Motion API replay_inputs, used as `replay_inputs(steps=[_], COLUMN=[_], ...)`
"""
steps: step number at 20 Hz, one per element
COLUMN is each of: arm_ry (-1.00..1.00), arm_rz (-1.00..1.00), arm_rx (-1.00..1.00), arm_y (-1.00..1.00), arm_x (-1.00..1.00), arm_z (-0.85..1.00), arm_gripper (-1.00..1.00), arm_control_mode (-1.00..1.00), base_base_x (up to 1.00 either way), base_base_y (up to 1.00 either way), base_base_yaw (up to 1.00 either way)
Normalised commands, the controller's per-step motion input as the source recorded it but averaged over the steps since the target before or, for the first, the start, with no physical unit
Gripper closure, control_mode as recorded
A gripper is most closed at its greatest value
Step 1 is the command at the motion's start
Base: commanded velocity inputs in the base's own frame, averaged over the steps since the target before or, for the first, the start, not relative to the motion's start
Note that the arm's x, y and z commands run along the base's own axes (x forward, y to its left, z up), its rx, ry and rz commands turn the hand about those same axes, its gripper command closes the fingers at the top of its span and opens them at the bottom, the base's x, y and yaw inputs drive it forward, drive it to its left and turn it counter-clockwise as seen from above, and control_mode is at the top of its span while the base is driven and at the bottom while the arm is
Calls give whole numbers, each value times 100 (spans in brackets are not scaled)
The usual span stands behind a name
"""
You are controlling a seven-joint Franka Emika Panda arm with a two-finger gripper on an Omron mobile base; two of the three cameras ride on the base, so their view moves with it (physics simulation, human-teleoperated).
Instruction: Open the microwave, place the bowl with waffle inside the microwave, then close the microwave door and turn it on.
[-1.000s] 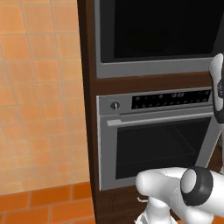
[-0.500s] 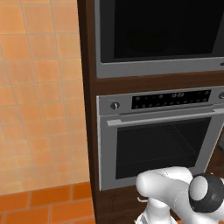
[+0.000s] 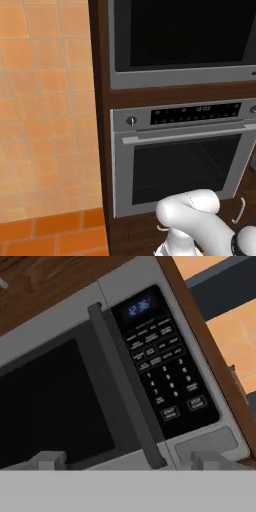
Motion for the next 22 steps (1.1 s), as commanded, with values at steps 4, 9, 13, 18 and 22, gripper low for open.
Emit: replay_inputs(steps=[4,9,13,18,22], arm_ry=[6,-11,-32,-20,4], arm_rz=[22,8,2,0,-5], arm_rx=[-3,-9,-22,-31,-40], arm_y=[0,-2,-20,-8,0], arm_x=[19,15,1,11,66], arm_z=[-3,-14,-9,-4,0], arm_gripper=[100,100,100,100,100], arm_control_mode=[-100,-100,-100,-100,-100], base_base_x=[0,0,0,0,0], base_base_y=[0,0,0,0,0], base_base_yaw=[0,0,0,0,0])
